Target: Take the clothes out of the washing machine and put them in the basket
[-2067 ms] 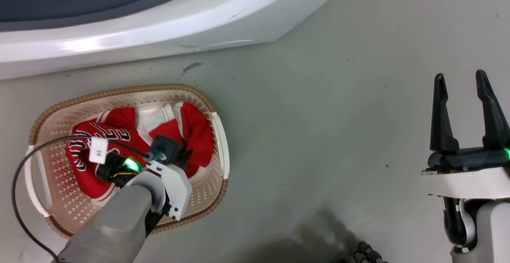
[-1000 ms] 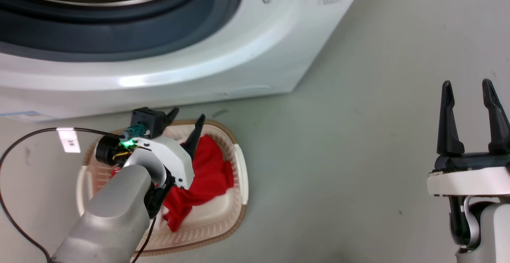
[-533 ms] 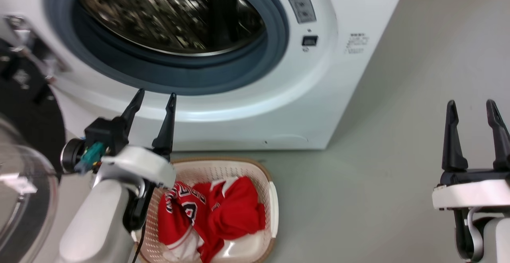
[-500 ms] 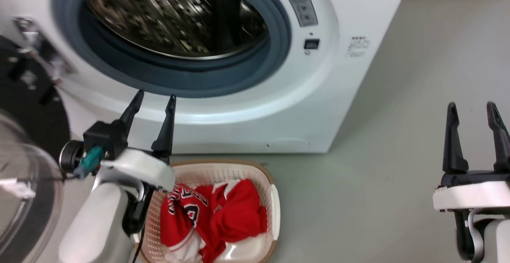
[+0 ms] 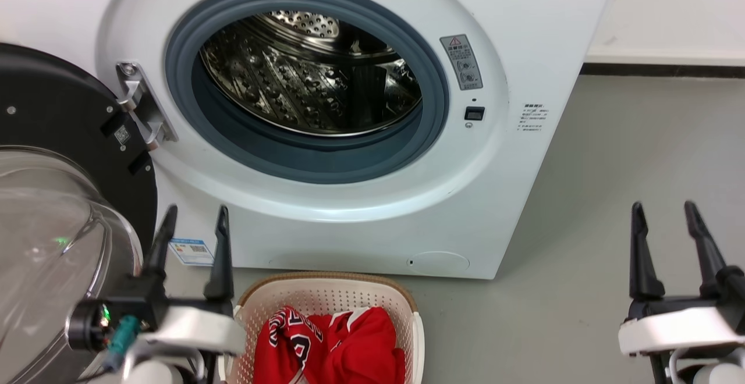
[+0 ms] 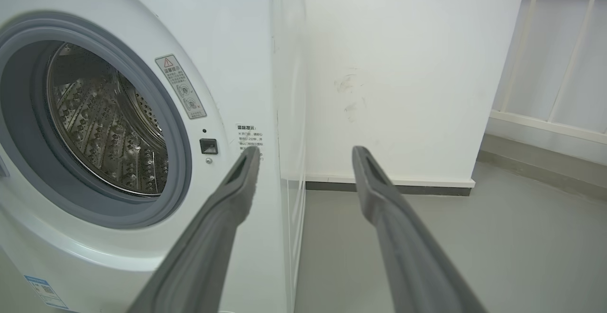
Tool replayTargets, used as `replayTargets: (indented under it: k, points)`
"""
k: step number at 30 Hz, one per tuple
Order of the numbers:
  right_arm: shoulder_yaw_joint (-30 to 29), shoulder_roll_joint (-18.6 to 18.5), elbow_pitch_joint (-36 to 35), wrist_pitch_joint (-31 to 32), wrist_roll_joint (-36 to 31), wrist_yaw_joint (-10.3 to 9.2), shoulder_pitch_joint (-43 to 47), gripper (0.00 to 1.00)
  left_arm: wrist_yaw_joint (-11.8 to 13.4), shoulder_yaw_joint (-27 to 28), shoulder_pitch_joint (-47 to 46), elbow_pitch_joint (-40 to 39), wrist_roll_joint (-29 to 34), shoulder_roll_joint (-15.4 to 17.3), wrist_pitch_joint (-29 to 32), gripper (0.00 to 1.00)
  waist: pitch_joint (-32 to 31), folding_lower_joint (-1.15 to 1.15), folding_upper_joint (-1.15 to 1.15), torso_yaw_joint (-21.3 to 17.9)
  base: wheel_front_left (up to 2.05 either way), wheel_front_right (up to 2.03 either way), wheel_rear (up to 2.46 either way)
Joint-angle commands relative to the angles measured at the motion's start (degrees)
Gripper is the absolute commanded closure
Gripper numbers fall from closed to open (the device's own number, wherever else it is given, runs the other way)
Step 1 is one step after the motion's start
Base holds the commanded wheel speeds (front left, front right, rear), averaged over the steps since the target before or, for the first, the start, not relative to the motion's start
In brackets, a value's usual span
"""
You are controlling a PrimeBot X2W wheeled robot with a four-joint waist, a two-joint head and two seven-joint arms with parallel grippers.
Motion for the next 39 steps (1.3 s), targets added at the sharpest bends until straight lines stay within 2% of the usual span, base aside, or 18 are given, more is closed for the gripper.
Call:
replayTargets:
  k: [1,10,19,39]
  points:
    - [0.36,-0.05,0.07,-0.10,0.61,-0.04,1.27,0.00,0.23,0.23,1.76,-0.71,1.14,-0.99,-0.15,0.00,-0.75,0.01,0.00,0.03,0.00,0.00,0.00]
    - [1.01,-0.05,0.20,-0.11,1.25,-0.04,5.74,0.00,-1.59,2.68,6.87,-1.11,4.63,-3.85,-0.15,0.00,-2.72,0.01,0.00,-0.48,0.00,0.00,0.00]
    - [1.58,-0.05,0.50,-0.11,2.30,-0.04,5.87,0.00,-2.45,3.74,8.40,-0.14,7.46,-5.61,-0.15,0.00,-3.18,0.01,0.00,-1.23,0.00,0.00,0.00]
    - [2.35,-0.05,0.31,-0.11,2.26,-0.04,4.96,0.00,-4.25,5.83,7.43,-0.24,8.78,-7.23,-0.15,0.00,-2.69,0.01,0.00,-1.70,0.00,0.00,0.00]
